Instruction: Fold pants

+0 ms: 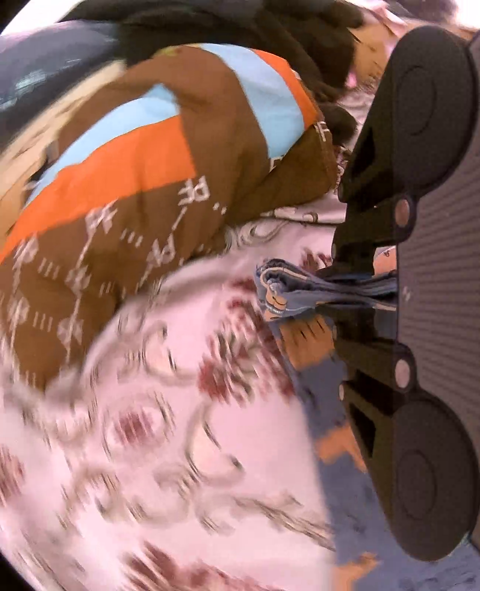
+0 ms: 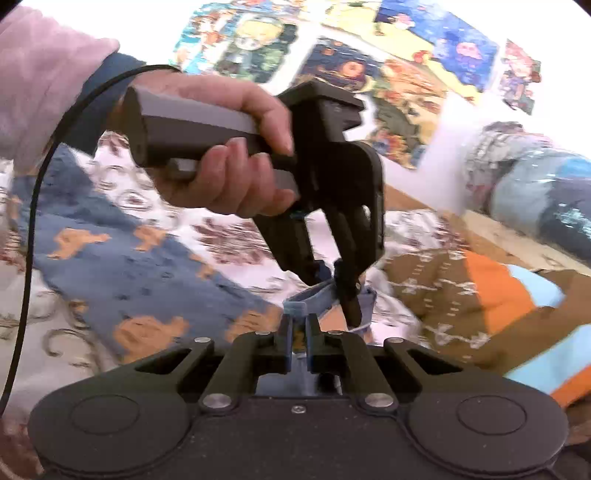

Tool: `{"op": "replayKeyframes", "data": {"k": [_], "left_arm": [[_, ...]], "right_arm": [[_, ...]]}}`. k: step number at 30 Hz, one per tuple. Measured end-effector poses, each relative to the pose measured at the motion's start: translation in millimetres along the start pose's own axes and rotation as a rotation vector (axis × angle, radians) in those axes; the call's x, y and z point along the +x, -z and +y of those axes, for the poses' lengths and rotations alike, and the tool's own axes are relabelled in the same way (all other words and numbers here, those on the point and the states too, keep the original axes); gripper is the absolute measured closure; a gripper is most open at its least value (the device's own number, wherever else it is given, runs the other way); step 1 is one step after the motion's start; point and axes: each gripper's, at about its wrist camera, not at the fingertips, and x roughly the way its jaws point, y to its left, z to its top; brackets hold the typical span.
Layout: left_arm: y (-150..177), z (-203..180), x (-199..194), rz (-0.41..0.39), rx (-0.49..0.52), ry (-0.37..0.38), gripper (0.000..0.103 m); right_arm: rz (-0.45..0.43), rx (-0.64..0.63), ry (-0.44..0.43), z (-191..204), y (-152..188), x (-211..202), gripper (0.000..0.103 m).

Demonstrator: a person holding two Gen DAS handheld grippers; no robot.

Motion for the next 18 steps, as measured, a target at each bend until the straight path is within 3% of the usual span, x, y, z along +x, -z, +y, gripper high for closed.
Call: {"op": "replayKeyframes", "data": {"k": [6,8,11,13,18], "left_arm": [[42.9,70.6,-22.8,-0.065,-0.173,0.045,0.09],[55.1,89.2,-20.8,-0.071,-0.196,0.046,0.09],[68.7,112.2,-18.1,-0.093,-0.194,0.041,0.088],[76.5,125.4,-14.5,-0.111,-0.206,0.072,0.084],[86.7,144.5,-12.3,-0.162,-0.23,0.175,0.077]], "right_arm": [[0.026,-0.045,-0.151,36.7,-3.8,4.0,0.096],[0.055,-0.078,-0.187,50.2,-2.3,10.0,0.091],[0.079,-0.119,-0.213,62.6,2.7,13.4,0.069],[0.073,-0.156,-0.205,65.6,3.8,11.7,0.034],[0.054,-0.24,-0.154,70.0,5.1,10.7,0.014]]}}
